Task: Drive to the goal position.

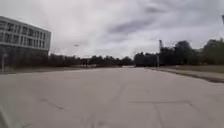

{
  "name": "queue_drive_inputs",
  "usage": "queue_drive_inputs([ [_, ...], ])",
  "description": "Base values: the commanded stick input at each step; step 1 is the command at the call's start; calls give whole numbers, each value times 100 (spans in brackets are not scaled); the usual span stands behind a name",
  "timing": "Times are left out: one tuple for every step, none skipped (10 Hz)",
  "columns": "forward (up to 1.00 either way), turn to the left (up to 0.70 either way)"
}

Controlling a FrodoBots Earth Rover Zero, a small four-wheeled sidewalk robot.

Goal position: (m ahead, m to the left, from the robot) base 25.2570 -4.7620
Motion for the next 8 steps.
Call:
queue_drive_inputs([
  [100, 0],
  [100, 0],
  [100, 0],
  [100, 0],
  [100, 0],
  [100, 0],
  [100, 0],
  [100, 0],
])
